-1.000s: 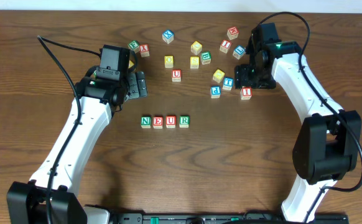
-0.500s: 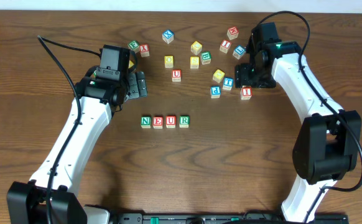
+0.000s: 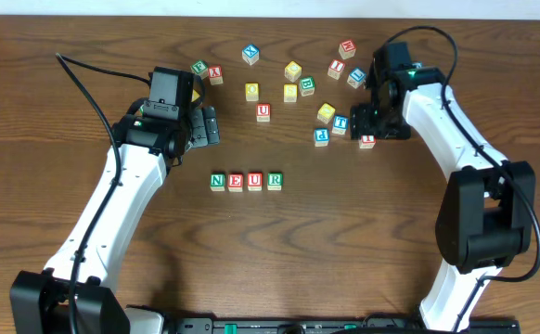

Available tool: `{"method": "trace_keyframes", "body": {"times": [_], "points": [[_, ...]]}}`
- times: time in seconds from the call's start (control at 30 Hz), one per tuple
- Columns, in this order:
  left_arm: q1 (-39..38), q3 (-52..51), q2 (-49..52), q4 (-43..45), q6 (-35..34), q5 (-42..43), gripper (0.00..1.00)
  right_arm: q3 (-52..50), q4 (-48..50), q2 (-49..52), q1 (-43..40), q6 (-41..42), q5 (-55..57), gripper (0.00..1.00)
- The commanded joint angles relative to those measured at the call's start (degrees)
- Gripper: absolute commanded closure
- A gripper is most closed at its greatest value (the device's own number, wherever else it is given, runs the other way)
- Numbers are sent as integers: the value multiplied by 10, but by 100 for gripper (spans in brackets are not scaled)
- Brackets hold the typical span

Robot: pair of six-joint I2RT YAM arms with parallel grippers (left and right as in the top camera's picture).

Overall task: Spell out NEURIPS
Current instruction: 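Position the open right gripper above the red I block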

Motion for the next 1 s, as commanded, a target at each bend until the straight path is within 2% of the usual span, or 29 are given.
{"method": "trace_keyframes", "body": {"times": [0.0,0.57,0.97], "points": [[1,18,-10,0,1,-1,2,-23,11,10,4,3,7,26],[1,18,-10,0,1,-1,2,-41,76,10,4,5,5,27],[1,18,-10,0,2,-1,2,-42,83,10,4,5,5,27]]}}
